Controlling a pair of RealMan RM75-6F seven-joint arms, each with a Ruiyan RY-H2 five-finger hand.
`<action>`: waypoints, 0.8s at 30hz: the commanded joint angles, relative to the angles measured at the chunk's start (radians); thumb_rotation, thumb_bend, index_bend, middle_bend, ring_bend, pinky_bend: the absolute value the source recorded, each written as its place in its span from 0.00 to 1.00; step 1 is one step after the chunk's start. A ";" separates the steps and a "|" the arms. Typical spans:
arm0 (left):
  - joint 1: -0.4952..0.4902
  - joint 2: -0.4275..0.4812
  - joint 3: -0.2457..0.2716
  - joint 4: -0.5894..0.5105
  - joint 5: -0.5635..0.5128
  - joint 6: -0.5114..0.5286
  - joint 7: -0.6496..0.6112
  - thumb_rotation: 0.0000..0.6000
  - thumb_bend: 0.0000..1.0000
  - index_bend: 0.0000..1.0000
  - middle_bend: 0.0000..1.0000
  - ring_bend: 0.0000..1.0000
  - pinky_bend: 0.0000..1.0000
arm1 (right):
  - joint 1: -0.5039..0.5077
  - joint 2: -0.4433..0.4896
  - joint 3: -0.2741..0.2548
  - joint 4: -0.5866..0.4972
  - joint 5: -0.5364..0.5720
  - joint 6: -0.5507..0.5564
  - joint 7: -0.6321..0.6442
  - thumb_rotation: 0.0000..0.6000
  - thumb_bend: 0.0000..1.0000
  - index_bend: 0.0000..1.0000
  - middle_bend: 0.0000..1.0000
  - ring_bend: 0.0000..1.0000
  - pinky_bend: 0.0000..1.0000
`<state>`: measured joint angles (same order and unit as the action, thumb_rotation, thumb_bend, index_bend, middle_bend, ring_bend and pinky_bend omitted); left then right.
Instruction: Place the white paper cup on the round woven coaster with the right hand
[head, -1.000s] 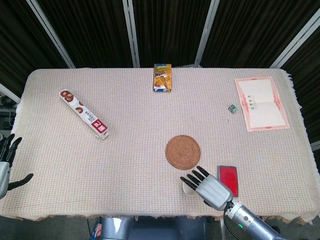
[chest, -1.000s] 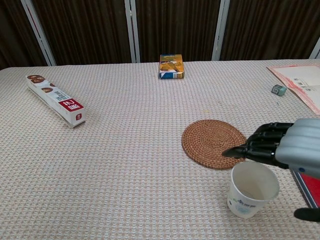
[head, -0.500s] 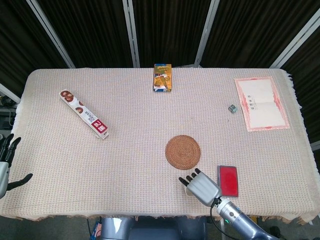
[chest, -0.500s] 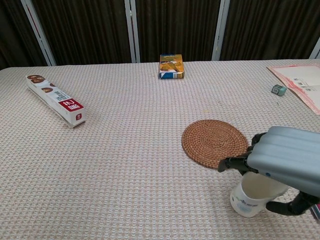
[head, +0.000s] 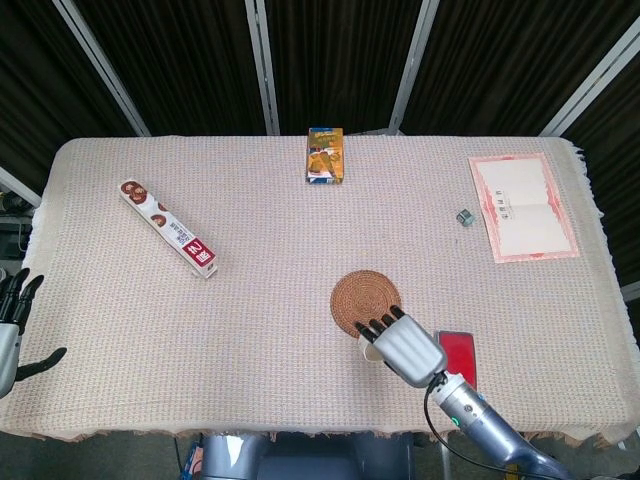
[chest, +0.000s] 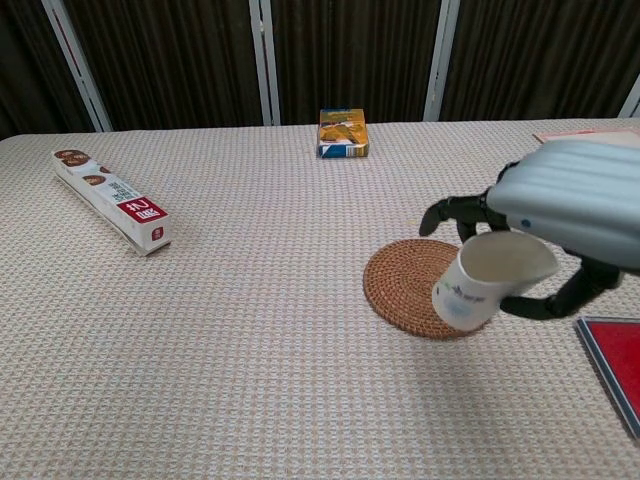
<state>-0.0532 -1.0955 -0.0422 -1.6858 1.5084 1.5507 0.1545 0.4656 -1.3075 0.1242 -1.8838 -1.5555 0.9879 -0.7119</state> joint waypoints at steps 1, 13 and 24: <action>0.000 0.000 -0.001 0.000 -0.002 0.000 0.000 1.00 0.00 0.00 0.00 0.00 0.00 | 0.044 -0.016 0.073 0.010 0.117 -0.011 -0.048 1.00 0.22 0.21 0.42 0.46 0.36; 0.000 0.003 -0.009 -0.002 -0.022 -0.007 -0.008 1.00 0.00 0.00 0.00 0.00 0.00 | 0.153 -0.191 0.133 0.146 0.474 0.005 -0.254 1.00 0.22 0.21 0.42 0.45 0.36; 0.006 0.016 -0.005 -0.011 -0.016 -0.004 -0.033 1.00 0.00 0.00 0.00 0.00 0.00 | 0.197 -0.225 0.110 0.182 0.577 0.066 -0.300 1.00 0.20 0.16 0.33 0.37 0.36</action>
<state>-0.0478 -1.0794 -0.0475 -1.6963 1.4919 1.5469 0.1224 0.6585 -1.5315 0.2368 -1.7023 -0.9832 1.0496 -1.0084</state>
